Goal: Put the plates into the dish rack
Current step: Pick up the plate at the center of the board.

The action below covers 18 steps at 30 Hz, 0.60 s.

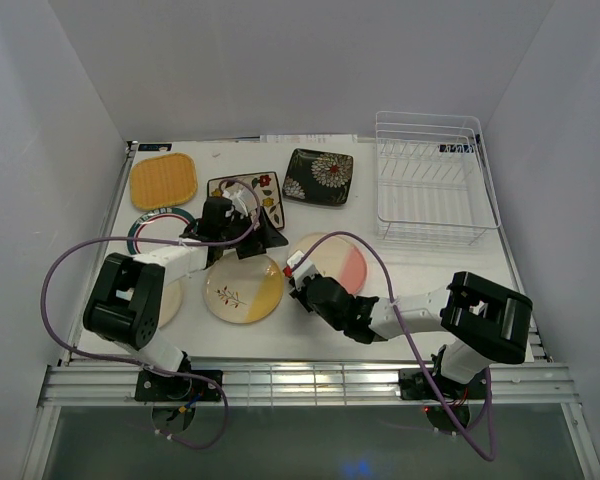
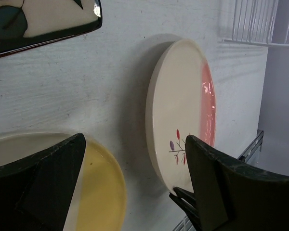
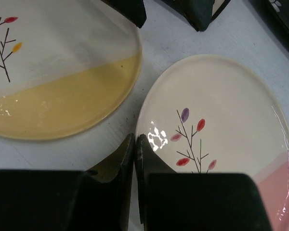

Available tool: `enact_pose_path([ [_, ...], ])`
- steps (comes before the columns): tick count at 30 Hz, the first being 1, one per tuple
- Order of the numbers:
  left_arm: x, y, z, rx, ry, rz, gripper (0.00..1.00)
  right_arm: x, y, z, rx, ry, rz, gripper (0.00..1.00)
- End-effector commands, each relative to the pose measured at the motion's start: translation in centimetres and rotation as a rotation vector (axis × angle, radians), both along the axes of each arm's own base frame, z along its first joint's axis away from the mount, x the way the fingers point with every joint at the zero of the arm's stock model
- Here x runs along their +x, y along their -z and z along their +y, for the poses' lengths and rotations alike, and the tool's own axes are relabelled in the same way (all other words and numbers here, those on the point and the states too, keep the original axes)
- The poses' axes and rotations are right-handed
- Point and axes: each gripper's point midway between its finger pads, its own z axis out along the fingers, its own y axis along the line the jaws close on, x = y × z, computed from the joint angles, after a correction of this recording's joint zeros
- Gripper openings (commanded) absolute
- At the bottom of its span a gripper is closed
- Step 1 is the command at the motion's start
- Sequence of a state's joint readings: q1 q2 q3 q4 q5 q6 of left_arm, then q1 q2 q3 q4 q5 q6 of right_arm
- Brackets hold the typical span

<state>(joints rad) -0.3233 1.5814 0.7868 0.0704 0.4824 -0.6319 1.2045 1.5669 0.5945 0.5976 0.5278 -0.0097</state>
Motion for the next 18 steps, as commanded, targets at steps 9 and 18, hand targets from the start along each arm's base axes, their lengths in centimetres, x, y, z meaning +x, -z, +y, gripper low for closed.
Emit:
enact_pose_path([
  [9, -0.2, -0.8, -2.8, -0.098, 0.05, 0.088, 0.94, 1.4, -5.3, 2.6, 0.171, 0.007, -0.105, 0.08],
  [18, -0.4, -0.3, -4.1, -0.13, 0.073, 0.149, 0.93, 1.2, -6.5, 3.1, 0.19, -0.023, -0.126, 0.08],
])
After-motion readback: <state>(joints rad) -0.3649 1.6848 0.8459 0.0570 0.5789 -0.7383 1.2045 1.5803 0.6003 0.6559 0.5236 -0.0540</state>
